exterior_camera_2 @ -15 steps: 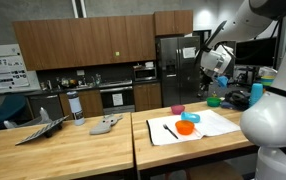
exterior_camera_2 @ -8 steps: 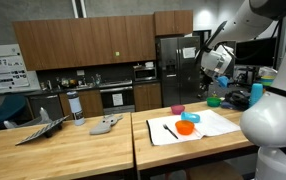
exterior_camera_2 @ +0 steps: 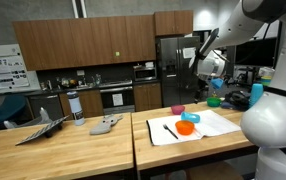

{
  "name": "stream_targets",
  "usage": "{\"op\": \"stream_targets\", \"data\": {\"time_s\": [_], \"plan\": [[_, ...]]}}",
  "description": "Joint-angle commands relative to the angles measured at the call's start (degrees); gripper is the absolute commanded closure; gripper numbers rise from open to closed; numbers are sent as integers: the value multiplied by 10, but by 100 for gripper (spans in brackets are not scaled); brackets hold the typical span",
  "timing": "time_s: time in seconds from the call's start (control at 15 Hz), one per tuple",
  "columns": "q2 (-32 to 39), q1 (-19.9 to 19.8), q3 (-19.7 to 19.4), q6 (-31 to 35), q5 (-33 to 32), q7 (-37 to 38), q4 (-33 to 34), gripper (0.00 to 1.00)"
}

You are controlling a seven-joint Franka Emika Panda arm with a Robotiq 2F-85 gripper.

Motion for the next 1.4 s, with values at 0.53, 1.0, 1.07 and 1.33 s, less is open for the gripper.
{"op": "stream_targets", "data": {"time_s": [0.53, 1.0, 1.07, 1.33], "plan": [[67, 21, 39, -30, -139, 224, 70, 0], [119, 31, 56, -80, -319, 421, 125, 0], [123, 34, 59, -85, -326, 432, 130, 0], [116, 29, 60, -67, -307, 408, 111, 0]]}}
